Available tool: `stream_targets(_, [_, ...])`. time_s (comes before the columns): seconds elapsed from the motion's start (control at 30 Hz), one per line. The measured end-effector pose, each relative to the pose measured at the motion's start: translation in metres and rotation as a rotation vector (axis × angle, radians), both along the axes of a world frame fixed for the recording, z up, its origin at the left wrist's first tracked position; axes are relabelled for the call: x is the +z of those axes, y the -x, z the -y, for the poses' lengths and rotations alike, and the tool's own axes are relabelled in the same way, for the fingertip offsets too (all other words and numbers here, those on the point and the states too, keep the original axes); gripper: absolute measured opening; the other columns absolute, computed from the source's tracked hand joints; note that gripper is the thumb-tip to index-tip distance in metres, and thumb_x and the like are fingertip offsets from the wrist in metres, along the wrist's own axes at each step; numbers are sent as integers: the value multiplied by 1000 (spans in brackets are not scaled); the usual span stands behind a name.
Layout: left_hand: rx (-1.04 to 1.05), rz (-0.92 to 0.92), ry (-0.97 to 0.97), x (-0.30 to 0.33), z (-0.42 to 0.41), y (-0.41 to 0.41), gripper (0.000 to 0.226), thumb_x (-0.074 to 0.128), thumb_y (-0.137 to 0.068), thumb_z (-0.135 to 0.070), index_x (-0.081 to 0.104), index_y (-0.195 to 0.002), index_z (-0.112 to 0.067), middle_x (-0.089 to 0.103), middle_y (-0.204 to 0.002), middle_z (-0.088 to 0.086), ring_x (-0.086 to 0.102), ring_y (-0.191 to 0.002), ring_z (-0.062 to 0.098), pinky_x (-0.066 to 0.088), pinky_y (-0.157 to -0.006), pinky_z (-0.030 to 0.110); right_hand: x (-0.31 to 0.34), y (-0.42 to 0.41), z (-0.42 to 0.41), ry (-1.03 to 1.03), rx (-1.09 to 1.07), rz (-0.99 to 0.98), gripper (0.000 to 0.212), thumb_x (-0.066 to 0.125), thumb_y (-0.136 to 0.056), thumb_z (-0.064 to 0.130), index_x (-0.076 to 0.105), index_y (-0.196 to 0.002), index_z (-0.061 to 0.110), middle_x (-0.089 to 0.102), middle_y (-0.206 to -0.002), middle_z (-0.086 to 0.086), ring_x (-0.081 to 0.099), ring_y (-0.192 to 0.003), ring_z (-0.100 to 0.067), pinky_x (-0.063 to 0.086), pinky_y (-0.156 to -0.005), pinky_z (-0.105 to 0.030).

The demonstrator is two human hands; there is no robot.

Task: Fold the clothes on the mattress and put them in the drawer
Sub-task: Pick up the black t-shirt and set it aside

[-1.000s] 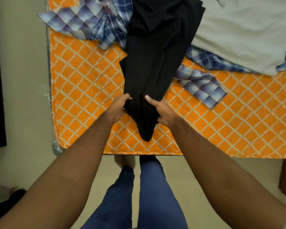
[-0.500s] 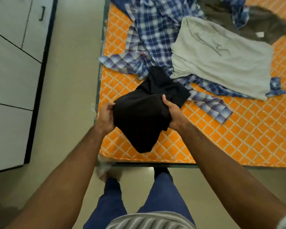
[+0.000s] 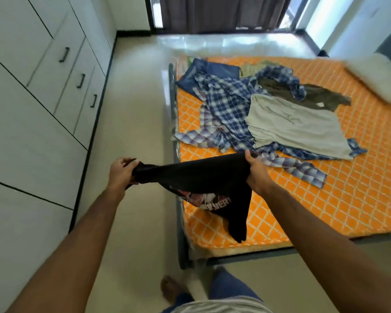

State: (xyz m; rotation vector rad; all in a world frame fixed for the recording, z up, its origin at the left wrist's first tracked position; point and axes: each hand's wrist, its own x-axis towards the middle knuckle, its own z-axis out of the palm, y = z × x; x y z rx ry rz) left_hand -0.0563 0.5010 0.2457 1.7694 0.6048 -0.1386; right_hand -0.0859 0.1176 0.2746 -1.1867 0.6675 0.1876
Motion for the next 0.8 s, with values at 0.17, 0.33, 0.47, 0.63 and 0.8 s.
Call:
stream_targets(0.17, [-167,138,-278,31,-41,-10,15,70,-93,-26,60,-99,-17,66,-101,5,66,-96,26,57,-86,50,16,-25,-59,-51,-27,51,47,58,-101,45,70,-110,1,73,-115,-18,70,-109,-33,50,-106,-50])
stream_targets(0.33, [-582,405,-401,59,-19,-33,16,81,-81,-13,67,-87,-16,55,-124,5,50,-123,13,40,-104,29,41,-47,-126,-275,150,114,52,63,-98,37,65,-126,-7,68,-125,-24,67,-116,-35,51,-106,-43])
stream_targets(0.47, [-774,512,-379,74,11,-71,15,74,-80,-12,60,-85,-8,62,-112,5,57,-108,8,44,-93,27,61,-77,-164,-352,379,158,33,65,-95,31,70,-107,0,72,-108,-19,72,-97,-29,57,-95,-39])
stream_targets(0.63, [-841,414,-290,63,45,-128,29,69,-84,1,52,-97,-19,64,-90,-2,64,-83,18,50,-79,34,47,-123,-142,-95,342,299,29,70,-95,26,62,-108,1,68,-104,-20,69,-94,-27,57,-87,-37])
stream_targets(0.8, [-807,385,-68,47,83,-207,37,62,-83,14,61,-97,-20,64,-100,10,65,-85,31,53,-82,48,-16,-164,-114,-15,242,302,69,90,-75,21,54,-133,16,62,-134,-10,64,-121,-25,54,-99,-38])
